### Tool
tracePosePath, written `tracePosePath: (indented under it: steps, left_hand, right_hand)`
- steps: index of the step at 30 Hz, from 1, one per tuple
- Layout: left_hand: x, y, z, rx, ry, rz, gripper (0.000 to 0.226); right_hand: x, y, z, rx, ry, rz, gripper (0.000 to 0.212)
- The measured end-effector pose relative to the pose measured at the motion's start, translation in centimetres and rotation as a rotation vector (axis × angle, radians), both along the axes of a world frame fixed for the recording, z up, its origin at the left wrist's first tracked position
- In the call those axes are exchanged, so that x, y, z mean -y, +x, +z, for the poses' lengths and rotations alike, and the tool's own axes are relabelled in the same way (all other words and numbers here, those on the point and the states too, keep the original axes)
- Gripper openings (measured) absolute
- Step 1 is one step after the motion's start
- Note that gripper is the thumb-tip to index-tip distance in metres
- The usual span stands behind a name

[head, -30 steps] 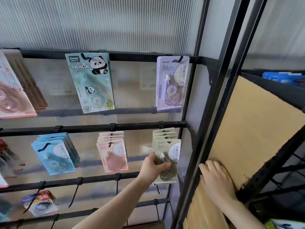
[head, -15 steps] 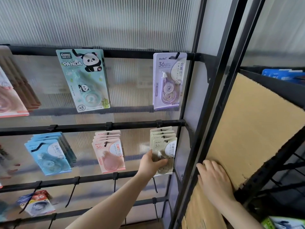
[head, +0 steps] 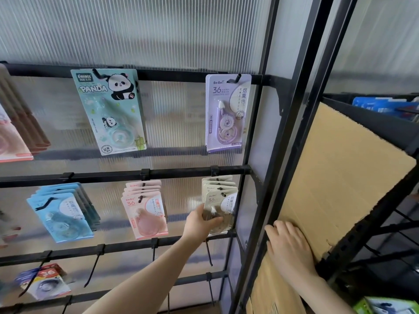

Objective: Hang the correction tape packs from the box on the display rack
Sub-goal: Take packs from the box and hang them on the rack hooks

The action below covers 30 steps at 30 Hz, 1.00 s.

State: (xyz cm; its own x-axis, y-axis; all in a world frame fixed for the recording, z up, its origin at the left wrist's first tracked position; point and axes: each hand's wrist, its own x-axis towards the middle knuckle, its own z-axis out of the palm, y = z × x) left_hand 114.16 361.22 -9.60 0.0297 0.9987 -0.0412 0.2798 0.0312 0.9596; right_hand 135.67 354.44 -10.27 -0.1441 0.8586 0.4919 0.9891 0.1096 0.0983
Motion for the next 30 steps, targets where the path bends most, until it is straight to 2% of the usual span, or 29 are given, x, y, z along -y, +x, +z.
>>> tracePosePath:
  steps: [8,14,18,25,30]
  left_hand:
    - [0.7,-1.7,-0.7,-0.205,0.18,0.095,0.024]
    - [2.1,-4.3,-0.1,-0.56,0.419,0.174,0.028]
    - [4.1,-6.2,0.0,-0.721,0.534,0.181,0.032]
    - [7.6,-11.2,-1.3,-1.016,0.62,0.154,0.039]
    - [11.2,-15.2,-2.5,-1.181,0.511,0.235,0.052]
  right_hand:
    - [-0.1,-0.3,0.1,-0.021,-0.023,-0.006,0.04]
    - [-0.2,-1.0,0.6,-0.04,-0.011,0.012,0.04]
    - [-0.6,-2.0,0.3,-0.033,-0.033,0.041,0.039]
    - [-0.5,-6.6,0.1,-0.024,-0.105,0.095,0.038]
    - [-0.4,-10.3,-1.3,-0.038,-0.16,0.188,0.036]
